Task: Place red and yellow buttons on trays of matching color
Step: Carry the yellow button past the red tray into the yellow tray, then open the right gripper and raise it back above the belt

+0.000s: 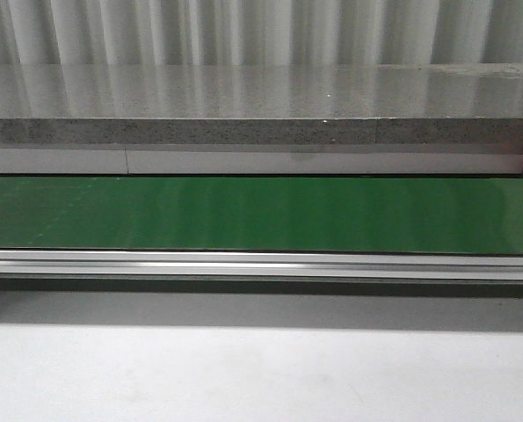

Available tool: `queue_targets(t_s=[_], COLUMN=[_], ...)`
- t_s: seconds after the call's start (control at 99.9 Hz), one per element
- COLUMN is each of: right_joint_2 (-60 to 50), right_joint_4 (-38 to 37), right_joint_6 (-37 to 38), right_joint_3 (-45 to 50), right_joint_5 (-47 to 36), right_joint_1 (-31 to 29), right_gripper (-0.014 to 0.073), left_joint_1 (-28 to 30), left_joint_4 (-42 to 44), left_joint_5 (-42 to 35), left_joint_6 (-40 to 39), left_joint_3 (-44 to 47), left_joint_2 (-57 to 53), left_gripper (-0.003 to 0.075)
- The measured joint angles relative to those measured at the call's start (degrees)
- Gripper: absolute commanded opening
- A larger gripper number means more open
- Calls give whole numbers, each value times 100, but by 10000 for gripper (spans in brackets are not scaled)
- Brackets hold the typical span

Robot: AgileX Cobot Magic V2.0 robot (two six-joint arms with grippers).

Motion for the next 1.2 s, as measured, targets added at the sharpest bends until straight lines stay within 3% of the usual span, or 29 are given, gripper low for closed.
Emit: queue_targets(t_s=[0.25, 0.561, 1.202], right_joint_2=[259, 1363, 2284], right_joint_4=[-26, 144, 285], right_joint_6=[118, 118, 118], right_joint_3=[61, 61, 61], right_joint_5=[-457, -919, -1466], right_joint_1=[-299, -299, -30], right_gripper=[150, 150, 150], left_joint_1=[0, 0, 0], left_joint_4=[0, 0, 0], left_joint_5=[0, 0, 0], left_joint_6=[0, 0, 0], left_joint_3=[0, 0, 0], left_joint_2=[0, 0, 0], left_gripper=[-20, -20, -20])
